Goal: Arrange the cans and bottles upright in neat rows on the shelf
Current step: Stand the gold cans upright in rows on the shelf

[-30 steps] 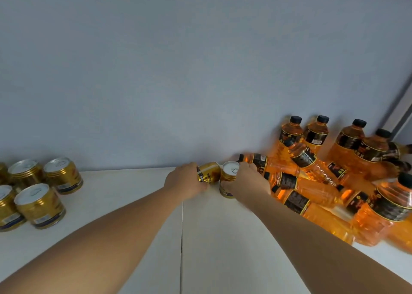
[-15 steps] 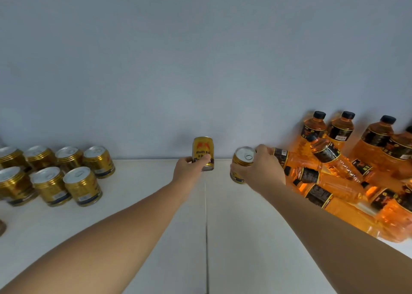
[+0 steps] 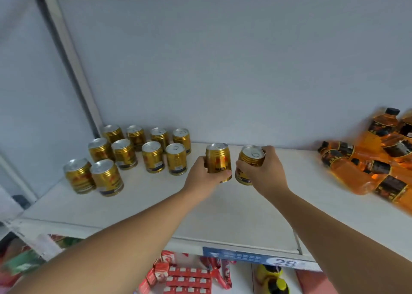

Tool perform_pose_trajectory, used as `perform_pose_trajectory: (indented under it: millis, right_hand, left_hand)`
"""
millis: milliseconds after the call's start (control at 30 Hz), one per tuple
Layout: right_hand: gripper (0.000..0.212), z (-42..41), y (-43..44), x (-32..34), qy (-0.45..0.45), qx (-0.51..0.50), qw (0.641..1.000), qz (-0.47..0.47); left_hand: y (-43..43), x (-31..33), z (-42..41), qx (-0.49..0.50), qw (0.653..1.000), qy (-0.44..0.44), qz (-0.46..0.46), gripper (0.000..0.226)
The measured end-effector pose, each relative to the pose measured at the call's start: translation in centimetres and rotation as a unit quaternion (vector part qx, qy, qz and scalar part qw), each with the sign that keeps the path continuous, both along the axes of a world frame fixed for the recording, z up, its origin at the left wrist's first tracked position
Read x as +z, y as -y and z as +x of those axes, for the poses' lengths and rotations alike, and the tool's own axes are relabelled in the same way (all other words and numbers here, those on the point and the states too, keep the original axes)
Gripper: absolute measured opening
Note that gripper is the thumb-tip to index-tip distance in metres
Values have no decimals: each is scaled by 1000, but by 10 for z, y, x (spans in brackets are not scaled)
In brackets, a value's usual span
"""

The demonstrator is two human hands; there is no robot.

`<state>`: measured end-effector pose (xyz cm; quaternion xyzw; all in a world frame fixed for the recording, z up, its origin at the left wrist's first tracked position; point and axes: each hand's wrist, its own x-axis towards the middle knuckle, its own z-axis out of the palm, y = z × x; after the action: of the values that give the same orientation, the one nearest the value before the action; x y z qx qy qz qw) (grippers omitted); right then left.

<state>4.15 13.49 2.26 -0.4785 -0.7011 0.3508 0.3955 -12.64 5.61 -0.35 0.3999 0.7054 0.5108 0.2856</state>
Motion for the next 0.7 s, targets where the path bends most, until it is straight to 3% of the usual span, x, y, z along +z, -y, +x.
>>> perform_pose_trajectory:
  millis: [300,700]
  right_hand:
    - [59,-81,79,-26,-1,81,996,-26]
    - [58,-146,113,-35,11,155,988,-28]
  left_hand:
    - [95,-22,-85,85,995,-53,-3,65]
    - [139,-44,-136,170,975,-129,-66,77]
